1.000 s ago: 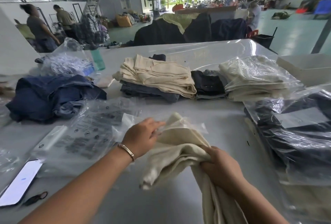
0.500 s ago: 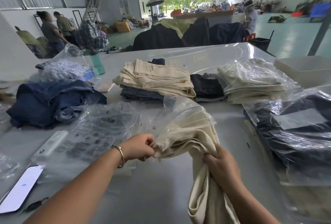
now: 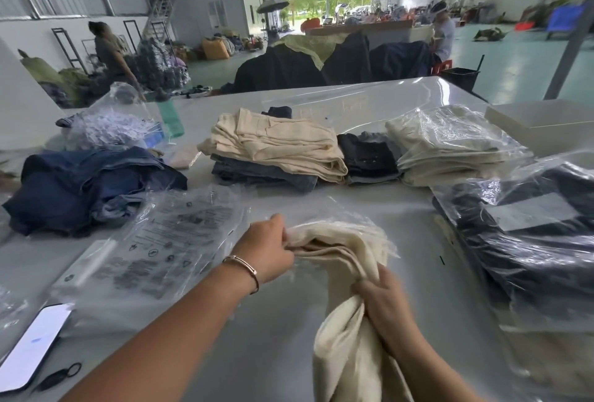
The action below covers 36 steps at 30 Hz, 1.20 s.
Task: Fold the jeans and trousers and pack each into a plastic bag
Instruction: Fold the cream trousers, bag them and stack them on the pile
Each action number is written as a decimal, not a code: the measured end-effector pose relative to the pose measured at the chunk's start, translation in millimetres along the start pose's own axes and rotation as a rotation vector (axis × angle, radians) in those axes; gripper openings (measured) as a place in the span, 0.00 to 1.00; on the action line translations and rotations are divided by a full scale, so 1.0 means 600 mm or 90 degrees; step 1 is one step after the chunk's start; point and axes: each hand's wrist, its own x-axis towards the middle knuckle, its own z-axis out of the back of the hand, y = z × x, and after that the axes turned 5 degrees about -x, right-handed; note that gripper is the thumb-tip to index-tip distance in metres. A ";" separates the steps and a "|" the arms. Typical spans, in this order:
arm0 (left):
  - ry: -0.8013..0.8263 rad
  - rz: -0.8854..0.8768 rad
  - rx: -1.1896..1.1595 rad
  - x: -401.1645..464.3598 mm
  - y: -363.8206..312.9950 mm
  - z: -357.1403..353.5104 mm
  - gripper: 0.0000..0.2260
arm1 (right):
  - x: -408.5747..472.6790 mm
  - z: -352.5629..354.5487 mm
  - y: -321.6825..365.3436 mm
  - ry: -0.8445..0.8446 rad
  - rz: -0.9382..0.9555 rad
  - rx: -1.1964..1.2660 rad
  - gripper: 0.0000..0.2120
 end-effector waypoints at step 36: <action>-0.117 -0.218 0.026 -0.052 -0.034 -0.028 0.28 | 0.071 -0.054 0.001 -0.144 -0.097 0.128 0.08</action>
